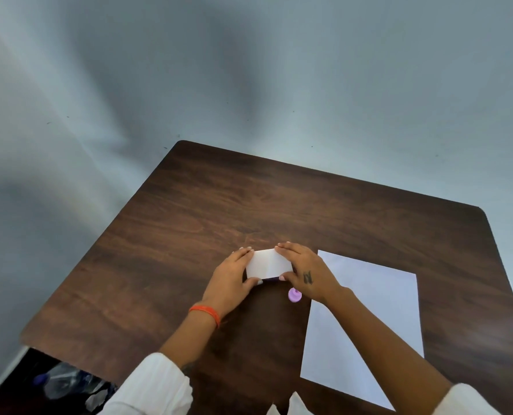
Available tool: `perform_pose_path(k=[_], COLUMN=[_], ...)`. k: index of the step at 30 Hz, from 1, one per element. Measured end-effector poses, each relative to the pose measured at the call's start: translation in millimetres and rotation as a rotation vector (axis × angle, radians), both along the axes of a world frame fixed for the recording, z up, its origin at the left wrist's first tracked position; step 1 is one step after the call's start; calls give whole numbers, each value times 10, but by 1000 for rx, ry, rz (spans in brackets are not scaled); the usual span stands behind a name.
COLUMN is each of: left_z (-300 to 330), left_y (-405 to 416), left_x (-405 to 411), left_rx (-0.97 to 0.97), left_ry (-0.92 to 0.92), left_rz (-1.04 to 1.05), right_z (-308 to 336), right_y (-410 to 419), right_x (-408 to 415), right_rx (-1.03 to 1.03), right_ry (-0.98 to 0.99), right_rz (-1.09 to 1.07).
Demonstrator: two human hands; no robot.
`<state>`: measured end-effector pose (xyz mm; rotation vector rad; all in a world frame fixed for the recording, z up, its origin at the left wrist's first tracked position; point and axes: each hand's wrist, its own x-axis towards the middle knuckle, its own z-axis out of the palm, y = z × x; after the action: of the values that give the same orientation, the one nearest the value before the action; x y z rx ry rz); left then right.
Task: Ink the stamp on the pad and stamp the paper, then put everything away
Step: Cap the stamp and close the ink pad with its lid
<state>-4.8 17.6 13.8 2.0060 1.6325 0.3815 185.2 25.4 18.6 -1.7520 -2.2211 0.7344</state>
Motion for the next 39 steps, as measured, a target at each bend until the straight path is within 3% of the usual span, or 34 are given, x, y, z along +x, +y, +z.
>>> perform_pose_path(k=[10,39], left_z=[-193,-220], left_y=[90,191], left_x=[97,108], left_rx=[-94,-57], left_ry=[63,26], left_rz=[-51,-39], right_z=[-117,-114], right_y=[44,246], right_x=[92,128], right_rx=[-141,-175], right_ry=[-15,-66], right_rz=[-13,26])
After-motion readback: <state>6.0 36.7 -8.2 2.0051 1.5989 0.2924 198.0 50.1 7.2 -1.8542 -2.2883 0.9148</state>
